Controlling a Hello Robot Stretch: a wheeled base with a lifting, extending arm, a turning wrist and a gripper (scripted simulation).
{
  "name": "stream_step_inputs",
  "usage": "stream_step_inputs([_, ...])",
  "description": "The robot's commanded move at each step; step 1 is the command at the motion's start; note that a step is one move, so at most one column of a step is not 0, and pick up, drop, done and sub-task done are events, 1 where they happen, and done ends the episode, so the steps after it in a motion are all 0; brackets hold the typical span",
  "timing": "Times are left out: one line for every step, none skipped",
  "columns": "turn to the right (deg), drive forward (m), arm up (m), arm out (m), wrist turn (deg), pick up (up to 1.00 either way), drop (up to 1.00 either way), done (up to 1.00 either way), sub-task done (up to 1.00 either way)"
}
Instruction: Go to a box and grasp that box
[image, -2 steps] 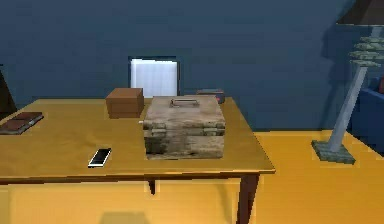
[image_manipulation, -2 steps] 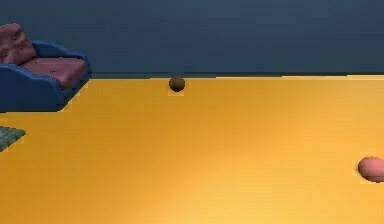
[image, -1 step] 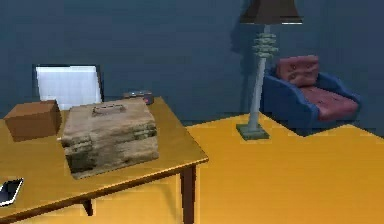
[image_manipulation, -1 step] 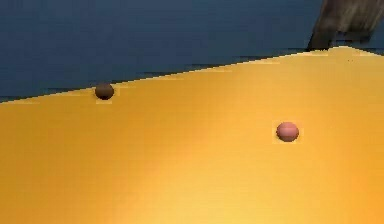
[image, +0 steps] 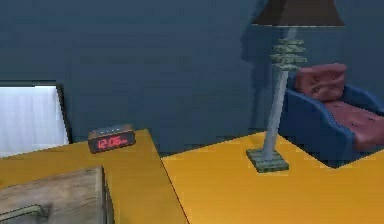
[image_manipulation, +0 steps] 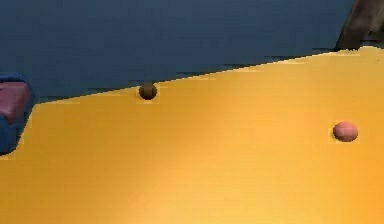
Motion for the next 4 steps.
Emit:
stream_step_inputs([-45.0,0.0,0.0,0.0,0.0,0.0,0.0,0.0,0.0])
stream_step_inputs([-45.0,0.0,0.0,0.0,0.0,0.0,0.0,0.0,0.0])
stream_step_inputs([-39.0,0.0,0.0,0.0,0.0,0.0,0.0,0.0,0.0])
stream_step_inputs([0.0,0.0,0.5,0.0,0.0,0.0,0.0,0.0,0.0])
